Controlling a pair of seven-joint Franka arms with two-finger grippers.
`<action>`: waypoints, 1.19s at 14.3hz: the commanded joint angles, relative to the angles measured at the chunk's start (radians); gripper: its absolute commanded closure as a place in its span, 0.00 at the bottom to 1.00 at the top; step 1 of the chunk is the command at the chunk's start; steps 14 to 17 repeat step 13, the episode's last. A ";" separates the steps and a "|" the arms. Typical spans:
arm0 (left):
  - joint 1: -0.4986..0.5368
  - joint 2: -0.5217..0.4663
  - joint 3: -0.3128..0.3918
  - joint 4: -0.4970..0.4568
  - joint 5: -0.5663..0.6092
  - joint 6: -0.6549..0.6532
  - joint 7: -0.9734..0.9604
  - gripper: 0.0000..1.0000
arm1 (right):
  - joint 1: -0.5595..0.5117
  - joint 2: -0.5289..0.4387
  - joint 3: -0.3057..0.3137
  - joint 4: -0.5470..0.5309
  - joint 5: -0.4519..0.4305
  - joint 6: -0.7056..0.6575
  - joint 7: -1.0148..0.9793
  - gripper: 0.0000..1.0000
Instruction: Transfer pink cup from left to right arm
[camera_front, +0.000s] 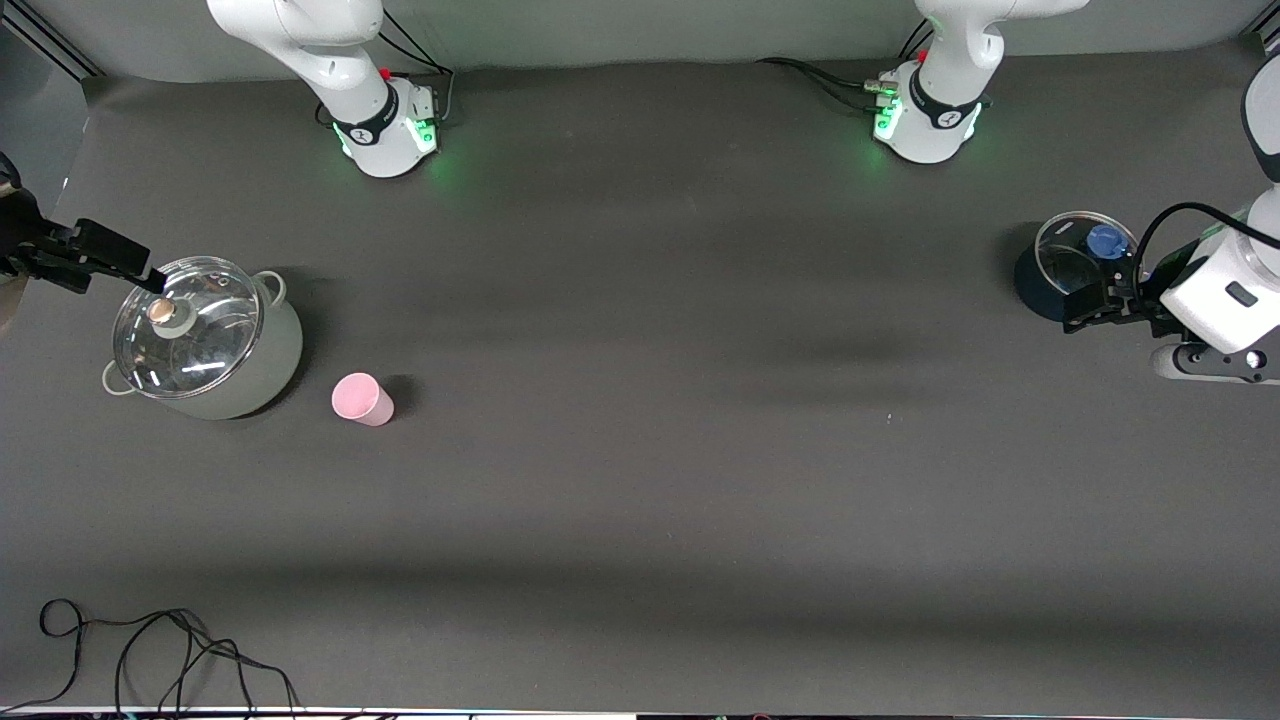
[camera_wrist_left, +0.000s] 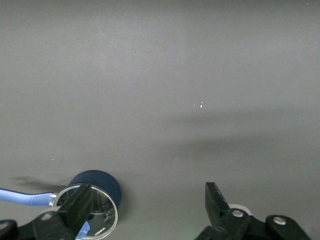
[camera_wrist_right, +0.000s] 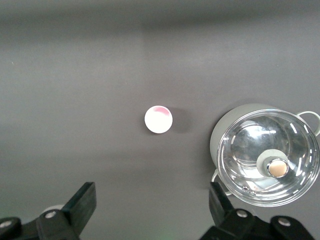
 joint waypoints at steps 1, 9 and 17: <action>0.004 0.010 -0.004 0.024 -0.001 0.002 0.009 0.00 | -0.027 0.000 0.010 -0.013 0.019 0.022 -0.036 0.00; 0.007 0.010 -0.004 0.024 -0.001 0.000 0.009 0.00 | -0.044 0.012 0.012 -0.020 0.006 0.042 -0.036 0.00; 0.005 0.010 -0.004 0.024 -0.001 0.000 0.009 0.00 | -0.045 0.012 0.013 -0.020 0.008 0.042 -0.038 0.00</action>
